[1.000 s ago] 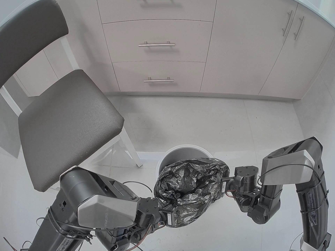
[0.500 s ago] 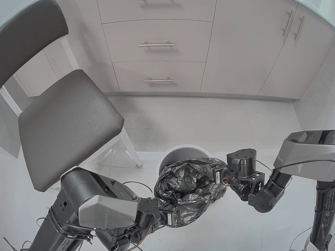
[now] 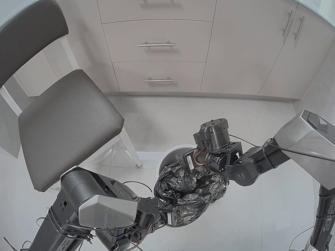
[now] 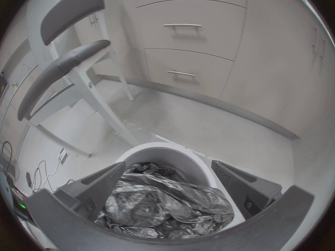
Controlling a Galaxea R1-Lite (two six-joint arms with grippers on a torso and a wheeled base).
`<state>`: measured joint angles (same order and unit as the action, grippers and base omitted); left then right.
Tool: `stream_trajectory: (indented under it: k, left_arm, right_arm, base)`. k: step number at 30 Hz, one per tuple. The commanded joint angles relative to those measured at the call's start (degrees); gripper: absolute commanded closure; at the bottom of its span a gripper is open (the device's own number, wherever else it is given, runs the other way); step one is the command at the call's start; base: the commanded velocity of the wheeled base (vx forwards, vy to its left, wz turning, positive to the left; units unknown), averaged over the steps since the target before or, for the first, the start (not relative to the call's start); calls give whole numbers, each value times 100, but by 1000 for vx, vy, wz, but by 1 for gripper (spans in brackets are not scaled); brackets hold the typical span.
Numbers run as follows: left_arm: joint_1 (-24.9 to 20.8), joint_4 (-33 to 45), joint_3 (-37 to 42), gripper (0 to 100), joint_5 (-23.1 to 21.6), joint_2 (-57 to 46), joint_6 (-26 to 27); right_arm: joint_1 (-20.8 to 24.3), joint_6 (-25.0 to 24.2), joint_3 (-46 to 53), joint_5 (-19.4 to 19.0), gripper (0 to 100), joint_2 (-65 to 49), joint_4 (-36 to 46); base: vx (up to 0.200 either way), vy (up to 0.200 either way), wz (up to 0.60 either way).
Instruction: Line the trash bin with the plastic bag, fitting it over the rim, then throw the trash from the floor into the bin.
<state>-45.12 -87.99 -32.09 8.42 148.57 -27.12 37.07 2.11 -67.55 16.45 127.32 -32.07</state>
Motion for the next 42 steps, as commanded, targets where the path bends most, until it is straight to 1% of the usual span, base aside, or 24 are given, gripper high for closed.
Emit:
stream_trajectory:
  k: [1,10,15,18,23,29,34,35,40,42]
  left_arm:
    - [3,-7,1,100,1,6,-3]
    - [3,-7,1,100,1,6,5]
    - [3,-7,1,100,1,6,5]
    - [3,-7,9,100,-7,6,5]
    - [3,-7,1,100,-7,6,5]
    - [3,-7,1,100,-7,6,5]
    - [3,-7,1,100,-7,6,5]
    - [3,-7,1,100,-7,6,5]
    - [3,-7,9,100,1,6,5]
    - [3,-7,9,100,-7,6,5]
  right_arm:
    - [292,106,-276,-62,0,223,114]
    - [512,106,207,43,0,223,70]
    - [503,106,418,333,0,223,52]
    - [503,106,550,359,0,214,34]
    - [468,114,761,359,0,329,-299]
    - [415,141,690,509,0,566,-484]
    - [345,149,638,526,0,680,-519]
    - [230,211,497,544,0,777,-528]
    - [107,387,295,597,0,900,-730]
    - [46,571,189,597,0,988,-871]
  base:
    - [0,0,0]
    - [0,0,0]
    - [0,0,0]
    - [0,0,0]
    - [0,0,0]
    - [0,0,0]
    - [0,0,0]
    - [0,0,0]
    - [0,0,0]
    - [0,0,0]
